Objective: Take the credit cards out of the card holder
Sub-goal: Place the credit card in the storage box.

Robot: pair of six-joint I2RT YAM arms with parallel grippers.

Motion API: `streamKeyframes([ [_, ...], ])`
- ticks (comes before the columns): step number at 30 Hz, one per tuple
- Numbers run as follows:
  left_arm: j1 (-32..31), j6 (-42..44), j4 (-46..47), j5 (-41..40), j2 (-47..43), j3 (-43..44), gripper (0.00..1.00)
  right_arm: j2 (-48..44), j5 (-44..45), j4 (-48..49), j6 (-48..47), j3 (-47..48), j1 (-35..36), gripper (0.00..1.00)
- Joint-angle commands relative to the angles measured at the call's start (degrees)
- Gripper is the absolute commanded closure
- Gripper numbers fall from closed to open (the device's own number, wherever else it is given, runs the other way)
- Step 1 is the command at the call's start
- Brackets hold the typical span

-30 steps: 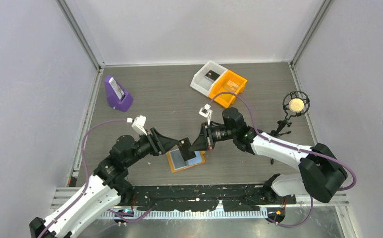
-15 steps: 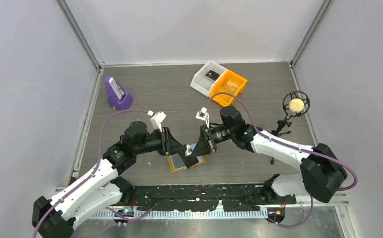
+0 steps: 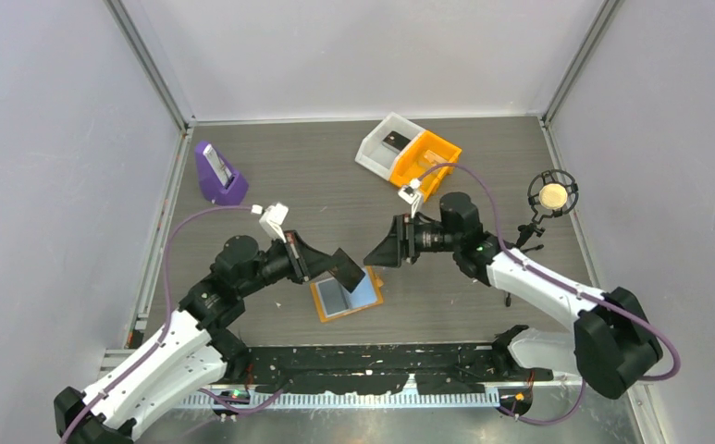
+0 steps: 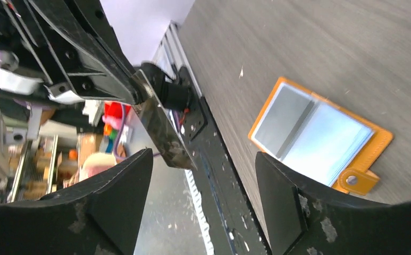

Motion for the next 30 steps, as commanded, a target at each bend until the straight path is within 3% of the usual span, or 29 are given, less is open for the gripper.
streamKeyframes([
  [1, 0.23, -4.36, 5.49, -10.6, -2.86, -0.45, 1.0, -7.14, 6.18, 7.19, 8.29, -0.21, -2.85, 0.21],
  [8, 0.25, -8.0, 12.24, -15.26, -3.69, -1.5, 1.0, -11.46, 9.94, 9.1, 14.15, 1.44, -5.25, 0.32],
  [20, 0.23, -11.49, 21.11, -11.46, -0.25, -1.31, 1.0, -9.87, 9.97, 11.46, 15.78, 0.02, -5.26, 0.5],
  [30, 0.23, -12.64, 23.17, -9.71, 1.15, -1.13, 1.0, -6.5, 5.39, 17.7, 17.01, -0.12, -5.26, 0.54],
])
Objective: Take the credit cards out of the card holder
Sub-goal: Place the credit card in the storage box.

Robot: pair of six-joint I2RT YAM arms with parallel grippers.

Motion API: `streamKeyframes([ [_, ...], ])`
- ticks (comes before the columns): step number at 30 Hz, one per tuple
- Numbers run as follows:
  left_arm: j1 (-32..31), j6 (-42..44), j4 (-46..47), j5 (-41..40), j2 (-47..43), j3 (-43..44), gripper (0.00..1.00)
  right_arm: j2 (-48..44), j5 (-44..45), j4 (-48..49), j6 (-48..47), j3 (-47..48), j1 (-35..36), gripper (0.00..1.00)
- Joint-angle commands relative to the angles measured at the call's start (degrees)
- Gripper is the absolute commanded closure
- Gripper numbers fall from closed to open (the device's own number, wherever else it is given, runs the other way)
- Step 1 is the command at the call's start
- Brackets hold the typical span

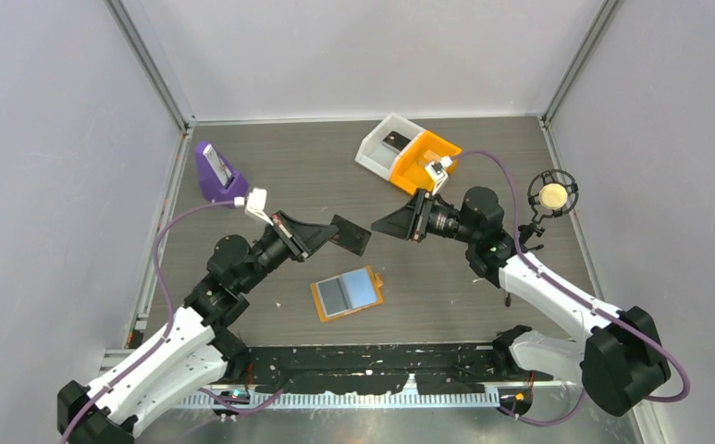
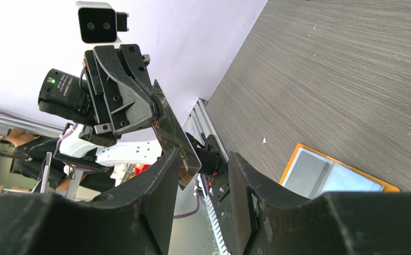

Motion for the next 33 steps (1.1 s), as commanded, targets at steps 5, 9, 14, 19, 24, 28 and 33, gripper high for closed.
streamKeyframes([
  [5, 0.24, -2.24, 6.6, 1.57, 0.46, -1.04, 1.0, 2.21, -6.23, 8.49, 1.97, -0.27, -0.05, 0.55],
  [9, 0.25, -2.7, 7.13, 1.75, 0.51, -1.41, 1.0, 3.1, -8.68, 11.13, 3.3, -1.16, -0.03, 0.6],
  [14, 0.25, -3.34, 6.68, 1.49, 0.01, -2.23, 1.0, 3.12, -10.35, 12.73, 4.68, -1.07, -0.06, 0.75],
  [19, 0.23, -4.97, 8.98, 0.66, -0.57, -4.51, 1.0, 4.81, -12.06, 16.48, 7.43, -0.84, -0.01, 0.82],
  [24, 0.24, -4.24, 6.82, 0.23, -1.8, -4.62, 1.0, 6.41, -12.54, 21.72, 10.78, -1.81, -0.05, 0.94],
  [28, 0.23, -1.55, 1.14, -1.58, -4.36, -4.2, 0.7, 6.37, -11.41, 22.89, 11.82, -1.52, -0.1, 0.95],
  [33, 0.26, 2.71, -12.52, -7.18, -8.9, -2.8, 0.12, 6.75, -10.58, 17.14, 8.86, 2.6, -1.66, 0.95],
])
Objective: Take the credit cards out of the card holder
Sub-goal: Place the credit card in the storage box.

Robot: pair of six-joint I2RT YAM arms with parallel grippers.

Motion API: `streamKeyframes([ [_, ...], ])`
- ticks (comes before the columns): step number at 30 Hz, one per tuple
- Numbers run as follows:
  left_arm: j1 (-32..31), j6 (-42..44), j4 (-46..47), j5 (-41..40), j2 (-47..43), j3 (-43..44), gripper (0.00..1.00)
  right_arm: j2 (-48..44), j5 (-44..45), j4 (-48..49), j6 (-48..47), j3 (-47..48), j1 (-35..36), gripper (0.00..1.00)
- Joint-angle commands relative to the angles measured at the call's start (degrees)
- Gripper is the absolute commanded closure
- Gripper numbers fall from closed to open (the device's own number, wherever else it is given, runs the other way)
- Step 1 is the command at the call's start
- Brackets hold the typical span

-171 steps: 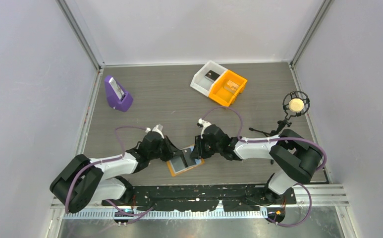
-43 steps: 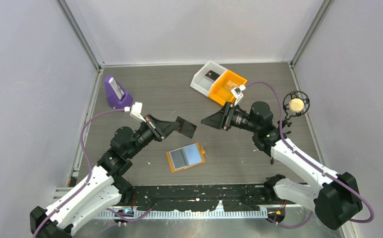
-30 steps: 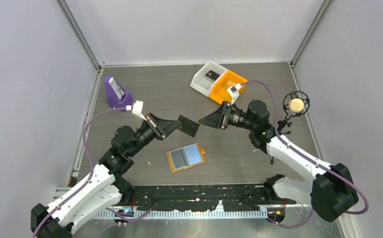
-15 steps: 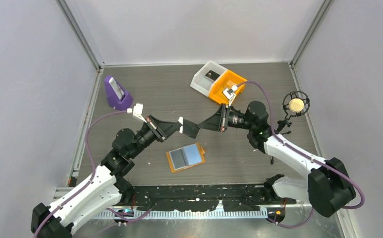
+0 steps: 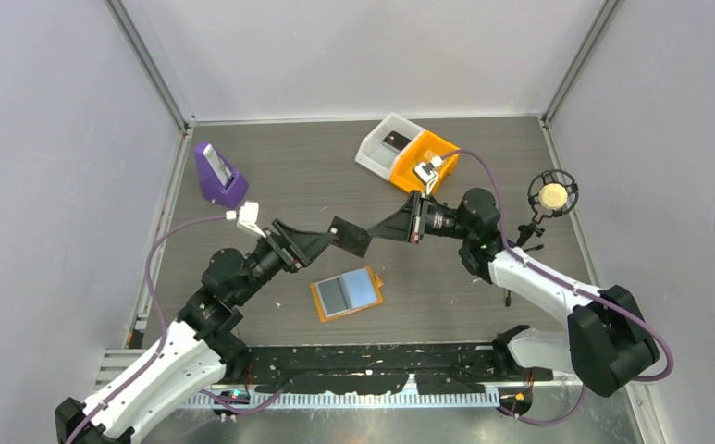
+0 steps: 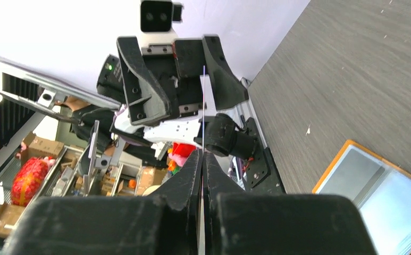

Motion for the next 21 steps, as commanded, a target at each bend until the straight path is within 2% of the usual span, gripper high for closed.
streamKeyframes([
  [1, 0.19, 5.27, -13.41, -6.4, -3.58, 2.2, 0.02, 0.3, 0.46, -2.0, -2.46, 5.54, -1.74, 0.95],
  [5, 0.21, 11.13, -22.26, -7.96, -3.85, 5.1, 0.0, 3.1, 0.95, -9.14, -7.53, 11.36, -4.24, 0.95],
  [7, 0.22, 14.91, -25.31, -7.89, -3.86, 6.92, 0.0, 5.69, 1.67, -14.64, -12.93, 16.11, -5.8, 0.95],
  [11, 0.24, 24.42, -34.3, -9.75, -3.81, 12.09, 0.0, 13.31, 6.35, -35.53, -25.35, 30.45, -8.33, 0.95],
  [15, 0.19, 32.2, -42.48, -11.55, -3.47, 17.02, 0.0, 23.58, 10.52, -50.58, -33.95, 45.89, -11.96, 0.95],
  [18, 0.2, 36.23, -45.47, -13.23, -2.97, 18.68, 0.0, 33.13, 13.89, -58.07, -37.26, 58.33, -14.06, 0.95],
  [21, 0.22, 36.28, -46.01, -15.41, -2.77, 18.17, 0.0, 41.37, 18.6, -64.7, -40.79, 66.92, -15.67, 0.95],
])
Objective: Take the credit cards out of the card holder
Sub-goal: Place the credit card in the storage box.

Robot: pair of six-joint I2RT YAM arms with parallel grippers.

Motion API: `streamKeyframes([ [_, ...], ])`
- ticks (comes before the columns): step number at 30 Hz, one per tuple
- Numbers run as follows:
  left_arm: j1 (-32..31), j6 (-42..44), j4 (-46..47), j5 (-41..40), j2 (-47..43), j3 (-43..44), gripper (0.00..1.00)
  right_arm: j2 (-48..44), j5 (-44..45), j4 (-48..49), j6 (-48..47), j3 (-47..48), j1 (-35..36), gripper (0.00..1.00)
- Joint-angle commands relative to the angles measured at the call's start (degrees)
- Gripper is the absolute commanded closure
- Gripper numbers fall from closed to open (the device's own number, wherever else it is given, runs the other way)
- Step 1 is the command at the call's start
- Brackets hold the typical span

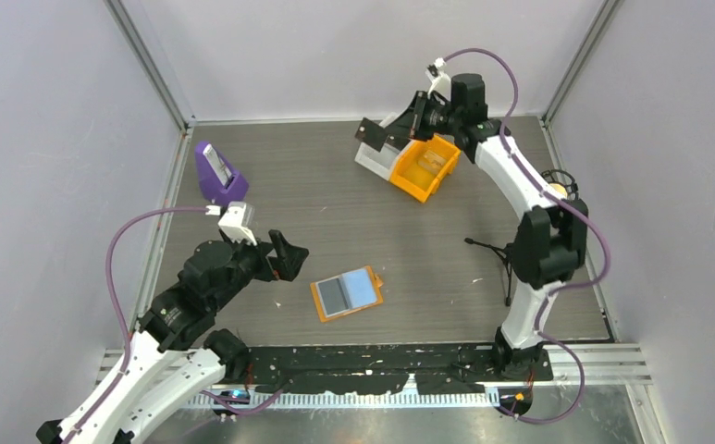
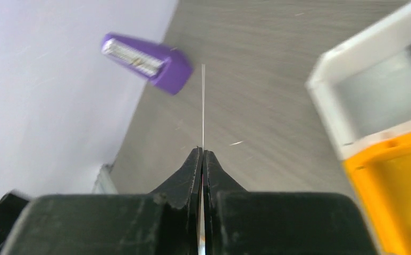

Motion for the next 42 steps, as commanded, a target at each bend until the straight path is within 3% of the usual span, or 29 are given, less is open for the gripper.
streamKeyframes([
  [1, 0.24, 5.5, -4.4, -3.85, 0.65, 0.1, 0.0, 9.86, 7.85, -15.04, -8.83, 13.91, -2.22, 0.95],
  [6, 0.2, 4.55, -3.66, -4.53, 1.89, -1.08, 0.0, 24.31, 13.75, -25.34, -12.24, 32.04, -4.05, 0.95],
  [10, 0.2, 4.14, -3.59, -4.4, 2.62, -1.37, 0.0, 30.48, 15.66, -24.78, -12.42, 40.36, -5.05, 0.95],
  [30, 0.21, 2.59, -0.97, -5.52, 5.38, -2.7, 0.0, 39.78, 18.22, -9.14, -10.36, 40.87, -5.53, 0.95],
  [42, 0.23, 2.38, -1.86, -5.19, 5.4, -1.89, 0.0, 40.74, 20.2, -7.19, -12.04, 39.89, -5.51, 0.91],
])
